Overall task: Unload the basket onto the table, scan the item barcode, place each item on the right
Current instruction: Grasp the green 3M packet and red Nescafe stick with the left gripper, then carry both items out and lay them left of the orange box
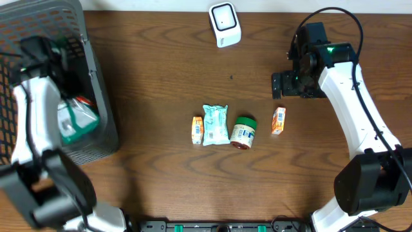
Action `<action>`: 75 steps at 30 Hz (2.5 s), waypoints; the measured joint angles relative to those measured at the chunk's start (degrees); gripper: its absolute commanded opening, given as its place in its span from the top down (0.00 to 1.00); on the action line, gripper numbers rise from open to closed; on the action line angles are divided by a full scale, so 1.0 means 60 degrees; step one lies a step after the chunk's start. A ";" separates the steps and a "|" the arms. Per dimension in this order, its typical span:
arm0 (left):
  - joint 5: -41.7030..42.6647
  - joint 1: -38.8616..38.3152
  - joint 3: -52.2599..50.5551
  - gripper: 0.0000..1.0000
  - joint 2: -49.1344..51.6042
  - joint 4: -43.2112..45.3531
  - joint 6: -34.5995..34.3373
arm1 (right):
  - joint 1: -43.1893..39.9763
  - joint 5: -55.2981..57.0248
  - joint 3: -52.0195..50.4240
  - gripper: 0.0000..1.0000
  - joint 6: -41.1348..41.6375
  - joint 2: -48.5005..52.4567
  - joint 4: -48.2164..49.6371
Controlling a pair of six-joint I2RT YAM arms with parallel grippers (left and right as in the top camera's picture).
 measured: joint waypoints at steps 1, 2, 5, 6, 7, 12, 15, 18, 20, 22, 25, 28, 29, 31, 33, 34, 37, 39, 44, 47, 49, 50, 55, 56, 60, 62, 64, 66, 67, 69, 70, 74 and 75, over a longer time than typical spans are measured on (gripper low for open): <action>-0.0160 0.0000 0.0018 0.93 -0.0339 0.0120 0.0000 | 0.0000 0.0000 0.0000 0.01 0.0000 0.0000 0.0000; -0.0339 0.0000 0.0022 0.93 -0.0692 0.0299 -0.0004 | 0.0000 0.0000 0.0000 0.01 0.0000 0.0000 0.0000; -0.0732 0.0000 0.0047 0.93 -0.1614 0.0954 -0.0007 | 0.0000 0.0000 0.0000 0.01 0.0000 0.0000 0.0004; -0.0809 0.0004 0.0047 0.93 -0.1909 0.1268 -0.0011 | 0.0000 0.0000 0.0000 0.01 0.0000 0.0000 0.0000; -0.0860 0.0000 0.0051 0.93 -0.2204 0.1588 -0.0018 | 0.0000 0.0000 0.0000 0.01 0.0000 0.0000 0.0004; -0.0346 -0.0080 0.0058 0.93 -0.4105 0.2779 -0.0157 | 0.0000 0.0000 -0.0004 0.01 0.0000 0.0000 0.0004; 0.0670 -0.0393 0.0076 0.93 -0.5337 0.2776 -0.0455 | 0.0000 0.0000 -0.0004 0.01 0.0000 0.0000 0.0004; 0.1869 -0.1056 0.0168 0.93 -0.6244 0.2211 -0.0841 | 0.0000 0.0000 -0.0004 0.01 0.0000 0.0000 -0.0004; 0.2470 -0.1712 0.0193 0.93 -0.6532 0.1588 -0.1045 | 0.0000 -0.0004 -0.0004 0.01 0.0000 0.0000 0.0000; 0.2867 -0.2503 0.0197 0.93 -0.6586 0.1067 -0.1184 | 0.0000 0.0000 -0.0004 0.01 0.0000 0.0000 0.0004; 0.3198 -0.3778 0.0197 0.93 -0.6280 0.0408 -0.1282 | 0.0000 0.0000 -0.0004 0.01 0.0000 0.0000 0.0000; 0.3315 -0.5042 0.0189 0.93 -0.5588 -0.0164 -0.1362 | 0.0000 0.0000 -0.0004 0.01 0.0000 0.0000 0.0000; 0.3268 -0.5373 0.0186 0.93 -0.5355 -0.0382 -0.1406 | 0.0000 0.0000 -0.0004 0.01 0.0004 0.0000 0.0004; 0.2969 -0.6036 0.0135 0.93 -0.4787 -0.0823 -0.1486 | 0.0000 0.0000 -0.0004 0.01 0.0004 0.0000 0.0000; 0.2601 -0.6521 0.0051 0.93 -0.4207 -0.1151 -0.1614 | 0.0000 0.0000 -0.0004 0.01 0.0000 0.0000 0.0000; 0.2422 -0.6725 0.0022 0.93 -0.3876 -0.1297 -0.1683 | 0.0000 0.0004 -0.0004 0.01 0.0000 0.0000 0.0004; 0.2018 -0.7213 -0.0015 0.93 -0.2736 -0.1566 -0.1814 | 0.0000 0.0000 -0.0004 0.01 0.0000 0.0000 0.0000; 0.1858 -0.7417 -0.0040 0.92 -0.2033 -0.1603 -0.1898 | 0.0000 0.0000 -0.0004 0.01 0.0000 0.0000 0.0004; 0.1701 -0.7563 -0.0073 0.91 -0.0477 -0.1625 -0.1978 | 0.0000 0.0000 -0.0004 0.01 0.0000 0.0000 0.0000; 0.1614 -0.7563 -0.0073 0.91 0.0226 -0.1643 -0.2000 | 0.0000 0.0000 -0.0004 0.01 0.0000 0.0000 0.0000; 0.1439 -0.7563 -0.0076 0.91 0.0714 -0.1661 -0.2073 | 0.0000 0.0000 -0.0004 0.01 0.0000 0.0000 0.0000; 0.1319 -0.7563 -0.0080 0.91 0.0889 -0.1661 -0.2116 | 0.0000 0.0000 -0.0004 0.01 0.0000 0.0000 0.0000; 0.0554 -0.7563 -0.0117 0.88 0.1100 -0.1628 -0.2229 | 0.0000 0.0000 -0.0004 0.01 0.0000 0.0000 0.0000; 0.0430 -0.7563 -0.0117 0.89 0.1089 -0.1632 -0.2240 | 0.0000 0.0000 -0.0004 0.01 0.0000 0.0000 0.0000; 0.0076 -0.7563 -0.0117 0.88 0.1089 -0.1723 -0.2248 | 0.0000 0.0000 -0.0004 0.01 0.0000 0.0000 0.0000; -0.0066 -0.7563 -0.0117 0.87 0.1089 -0.1756 -0.2251 | 0.0000 0.0000 -0.0004 0.01 0.0000 0.0000 0.0000; -0.0168 -0.7563 -0.0117 0.84 0.1089 -0.1763 -0.2251 | 0.0000 0.0000 -0.0004 0.01 0.0004 0.0000 0.0000; -0.0233 -0.7563 -0.0117 0.61 0.1089 -0.1767 -0.2248 | 0.0000 0.0000 -0.0004 0.01 0.0000 0.0000 0.0000; -0.0259 -0.7563 -0.0117 0.44 0.1089 -0.1767 -0.2262 | 0.0000 0.0000 -0.0004 0.01 0.0004 0.0000 0.0000; -0.0313 -0.7563 -0.0117 0.29 0.1089 -0.1767 -0.2251 | 0.0000 0.0000 -0.0004 0.01 0.0000 0.0000 0.0000; -0.0339 -0.7563 -0.0117 0.27 0.1089 -0.1767 -0.2255 | 0.0000 0.0000 -0.0004 0.01 0.0000 0.0000 0.0000; -0.0404 -0.7533 -0.0117 0.25 0.1089 -0.1767 -0.2248 | 0.0000 0.0000 -0.0004 0.01 0.0000 0.0000 0.0000; -0.0404 -0.7512 -0.0117 0.24 0.1089 -0.1767 -0.2237 | 0.0000 0.0000 -0.0004 0.01 0.0000 0.0000 0.0000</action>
